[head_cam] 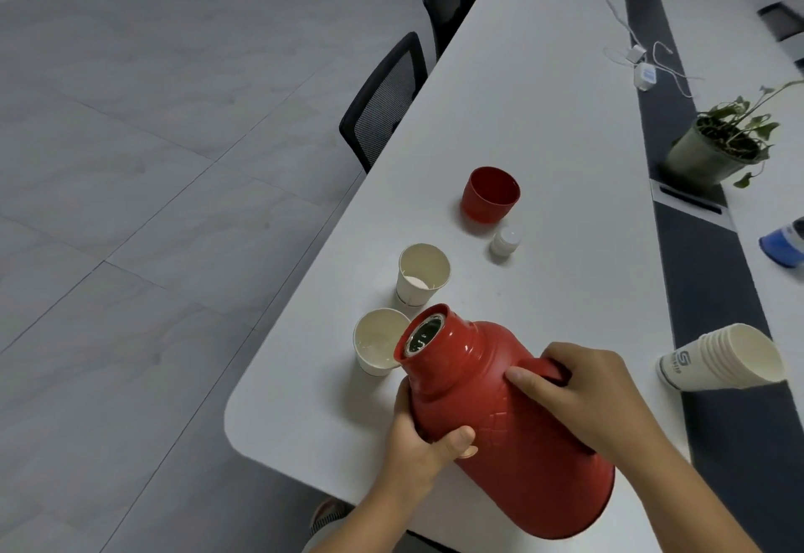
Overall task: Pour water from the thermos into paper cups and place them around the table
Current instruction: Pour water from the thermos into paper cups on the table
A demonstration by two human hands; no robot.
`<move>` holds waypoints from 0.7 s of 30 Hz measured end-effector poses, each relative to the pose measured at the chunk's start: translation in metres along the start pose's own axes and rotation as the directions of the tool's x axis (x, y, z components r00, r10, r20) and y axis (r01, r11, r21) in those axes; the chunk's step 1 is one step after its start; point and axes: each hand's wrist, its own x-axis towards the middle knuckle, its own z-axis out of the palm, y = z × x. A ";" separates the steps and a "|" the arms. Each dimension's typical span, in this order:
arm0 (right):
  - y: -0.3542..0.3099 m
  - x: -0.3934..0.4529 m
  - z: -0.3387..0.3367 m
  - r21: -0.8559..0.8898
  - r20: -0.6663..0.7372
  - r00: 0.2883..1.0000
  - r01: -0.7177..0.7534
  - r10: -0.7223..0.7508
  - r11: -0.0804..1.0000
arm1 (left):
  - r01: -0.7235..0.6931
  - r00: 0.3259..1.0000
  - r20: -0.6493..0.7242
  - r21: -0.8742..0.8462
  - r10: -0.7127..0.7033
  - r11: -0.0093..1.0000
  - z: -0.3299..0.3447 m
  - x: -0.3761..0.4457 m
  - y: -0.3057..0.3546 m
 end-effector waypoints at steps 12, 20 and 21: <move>0.021 -0.013 -0.003 0.222 -0.099 0.995 0.006 0.017 0.975 | -0.061 0.998 -0.009 0.197 0.064 0.978 0.006 -0.003 0.014; 0.053 -0.023 0.002 0.463 -0.151 0.980 -0.046 0.129 0.885 | -0.173 0.983 0.031 0.486 0.181 0.857 0.017 0.005 0.022; 0.057 -0.024 0.001 0.496 -0.153 0.979 -0.040 0.133 0.867 | -0.182 0.982 0.049 0.510 0.183 0.841 0.021 0.008 0.025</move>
